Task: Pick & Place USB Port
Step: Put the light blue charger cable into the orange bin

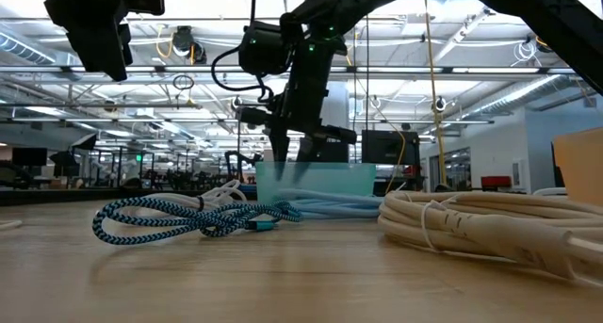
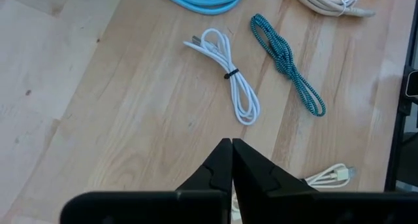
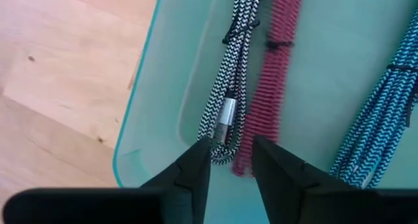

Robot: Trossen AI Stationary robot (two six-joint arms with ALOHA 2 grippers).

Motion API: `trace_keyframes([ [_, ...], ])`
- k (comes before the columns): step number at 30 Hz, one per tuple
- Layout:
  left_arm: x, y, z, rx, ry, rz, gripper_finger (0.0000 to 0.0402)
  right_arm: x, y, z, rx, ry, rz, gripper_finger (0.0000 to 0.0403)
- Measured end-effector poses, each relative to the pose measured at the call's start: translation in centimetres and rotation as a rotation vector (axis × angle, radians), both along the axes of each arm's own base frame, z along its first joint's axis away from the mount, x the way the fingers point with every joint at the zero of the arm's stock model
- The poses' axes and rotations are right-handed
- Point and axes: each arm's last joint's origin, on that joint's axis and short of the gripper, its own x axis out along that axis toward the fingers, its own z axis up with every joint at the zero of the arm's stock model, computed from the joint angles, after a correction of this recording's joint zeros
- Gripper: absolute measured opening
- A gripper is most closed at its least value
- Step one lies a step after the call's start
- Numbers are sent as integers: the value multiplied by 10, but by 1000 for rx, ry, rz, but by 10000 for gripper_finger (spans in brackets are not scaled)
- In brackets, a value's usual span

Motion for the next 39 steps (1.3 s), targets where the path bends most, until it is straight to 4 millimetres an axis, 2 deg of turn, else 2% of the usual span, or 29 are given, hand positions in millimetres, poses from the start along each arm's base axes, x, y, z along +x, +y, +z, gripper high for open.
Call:
trace_keyframes([
  [9,0,0,0,-2,0,3,10,-2,-10,1,-3,-2,-23,141],
  [14,0,0,0,-3,-1,3,3,-6,-21,11,-36,-19,-33,138],
  [21,0,0,0,-2,0,3,7,-19,-42,43,-72,-76,-43,135],
  [27,0,1,0,4,1,1,12,-28,-46,71,-110,-135,12,134],
  [32,0,1,0,10,-1,-2,12,-32,-32,94,-69,-211,178,134],
  [36,0,2,0,11,-2,2,3,-33,-7,109,-34,-261,316,134],
  [39,1,3,0,12,-3,6,11,-32,16,118,-23,-298,423,134],
])
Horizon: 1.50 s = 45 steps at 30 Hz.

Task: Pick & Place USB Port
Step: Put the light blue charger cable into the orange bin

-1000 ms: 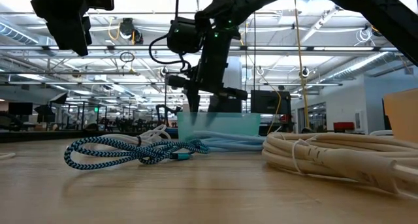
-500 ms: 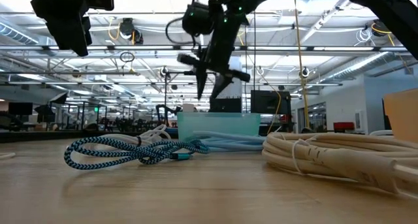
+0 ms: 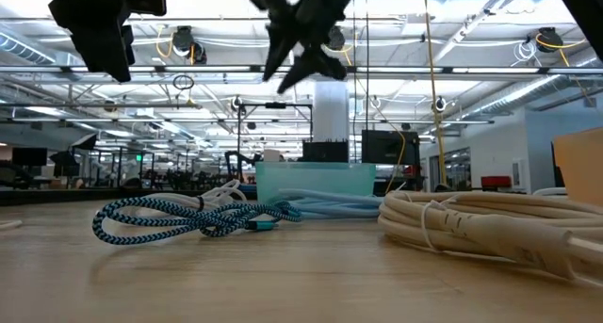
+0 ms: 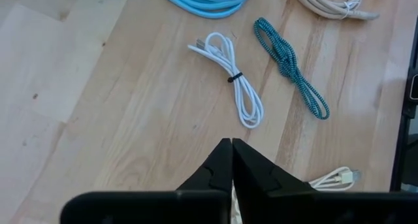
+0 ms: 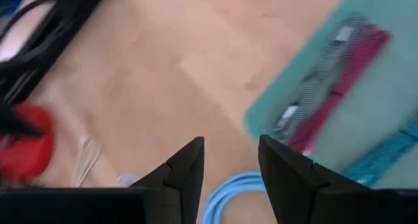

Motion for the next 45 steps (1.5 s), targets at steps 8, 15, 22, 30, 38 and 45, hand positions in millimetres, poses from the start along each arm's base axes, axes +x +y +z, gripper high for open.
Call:
trace_keyframes([
  [8,1,2,0,-12,0,29,21,-5,58,17,-3,-45,181,134],
  [15,5,1,3,-71,-45,95,21,-14,91,24,-43,-33,315,134],
  [22,14,-1,11,-187,-155,196,21,-32,118,24,-100,76,464,134],
  [30,21,-2,19,-233,-282,338,21,-54,148,30,-322,159,531,134],
  [38,21,-7,20,-247,-306,402,21,-64,166,42,-363,96,532,134],
  [45,20,-8,20,-265,-301,403,21,-70,181,47,-389,62,514,134],
])
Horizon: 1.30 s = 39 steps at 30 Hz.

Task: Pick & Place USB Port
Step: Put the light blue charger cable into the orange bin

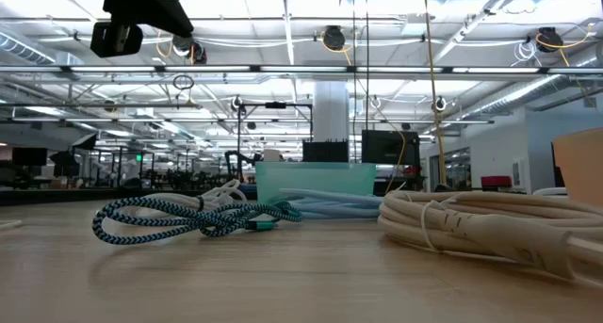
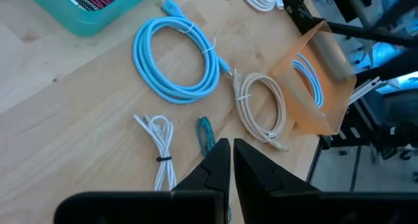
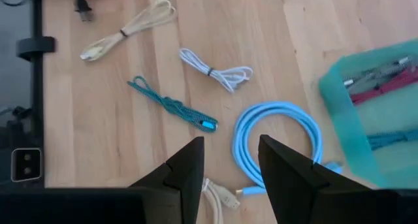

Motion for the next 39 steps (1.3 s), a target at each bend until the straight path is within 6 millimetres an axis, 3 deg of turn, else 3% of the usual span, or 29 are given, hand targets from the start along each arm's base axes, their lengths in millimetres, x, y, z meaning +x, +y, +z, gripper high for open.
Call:
trace_keyframes([
  [8,0,-10,1,-14,-24,-24,21,-11,16,-15,69,-139,0,134],
  [14,2,-20,-4,-26,-10,-48,21,-43,9,-44,269,-321,-101,134],
  [20,12,-36,-15,-15,11,-193,21,-84,-2,-51,495,-586,-122,134],
  [28,39,-59,-30,-1,-39,-359,21,-124,-14,-40,625,-921,-33,134],
  [33,63,-68,-29,82,32,-420,21,-131,-18,-39,624,-946,-27,134],
  [39,93,-72,-13,276,175,-448,21,-131,-17,-44,597,-904,-25,134],
])
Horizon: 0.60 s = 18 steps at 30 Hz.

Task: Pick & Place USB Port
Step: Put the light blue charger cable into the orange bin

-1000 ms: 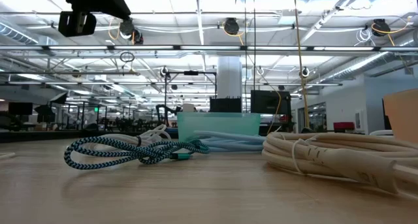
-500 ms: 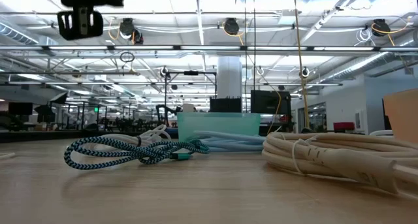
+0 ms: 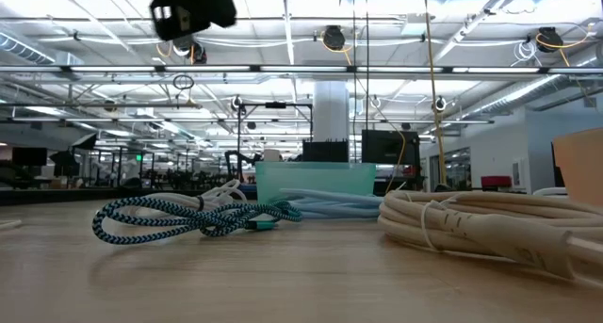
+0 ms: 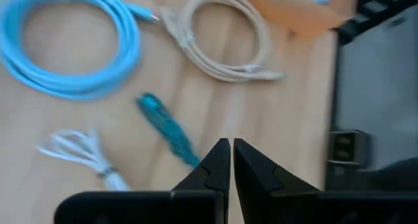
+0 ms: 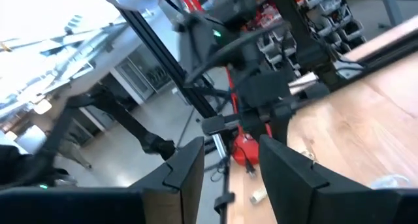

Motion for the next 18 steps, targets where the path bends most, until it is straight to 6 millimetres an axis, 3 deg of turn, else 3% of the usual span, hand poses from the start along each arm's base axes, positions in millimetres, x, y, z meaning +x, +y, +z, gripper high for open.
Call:
trace_keyframes([
  [4,16,8,8,110,-4,14,21,0,0,-7,-8,73,-9,134],
  [11,27,47,7,52,28,142,21,-4,-10,-35,86,364,-207,134],
  [18,27,45,8,17,24,103,21,-14,-36,-69,312,711,-502,134],
])
